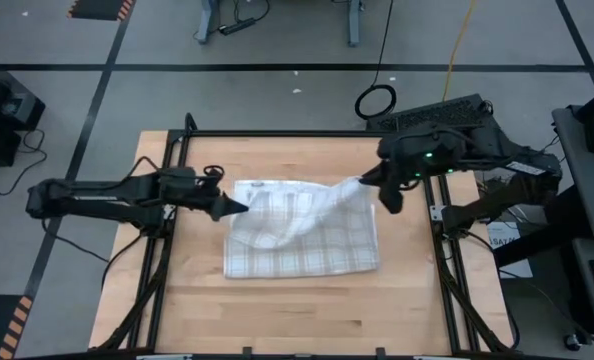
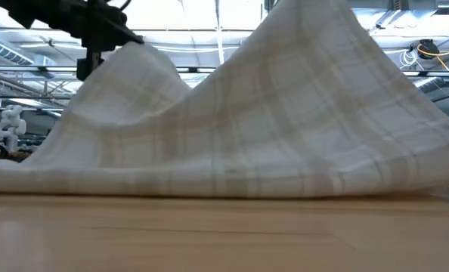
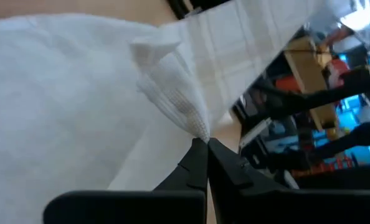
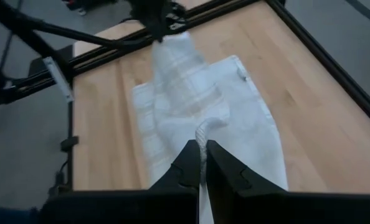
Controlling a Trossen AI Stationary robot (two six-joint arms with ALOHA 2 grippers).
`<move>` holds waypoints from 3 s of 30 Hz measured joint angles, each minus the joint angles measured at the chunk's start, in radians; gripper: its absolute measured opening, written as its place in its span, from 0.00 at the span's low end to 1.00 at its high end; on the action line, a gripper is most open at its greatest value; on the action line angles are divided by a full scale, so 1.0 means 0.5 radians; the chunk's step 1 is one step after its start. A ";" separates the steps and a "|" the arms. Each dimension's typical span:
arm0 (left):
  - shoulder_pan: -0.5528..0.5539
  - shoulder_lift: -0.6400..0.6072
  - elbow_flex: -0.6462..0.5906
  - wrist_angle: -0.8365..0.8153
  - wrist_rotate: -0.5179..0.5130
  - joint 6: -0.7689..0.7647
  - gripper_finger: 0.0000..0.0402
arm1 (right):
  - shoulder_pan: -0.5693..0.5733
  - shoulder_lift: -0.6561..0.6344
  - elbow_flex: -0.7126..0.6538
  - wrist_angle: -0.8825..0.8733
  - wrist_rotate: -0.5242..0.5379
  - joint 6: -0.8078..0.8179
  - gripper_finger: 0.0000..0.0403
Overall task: Roll towel
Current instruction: Roll the towel
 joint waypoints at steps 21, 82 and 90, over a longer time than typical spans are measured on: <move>0.004 0.130 -0.006 -0.196 -0.517 0.055 0.01 | -0.015 -0.157 0.001 -0.002 -0.047 0.105 0.00; -0.746 0.077 0.147 -0.601 -1.111 -0.111 0.01 | -0.014 -0.343 0.001 -0.449 -0.053 0.242 0.00; -0.715 0.255 0.142 -0.674 -1.304 -0.111 0.01 | -0.015 -0.195 0.001 -0.384 0.000 0.036 0.00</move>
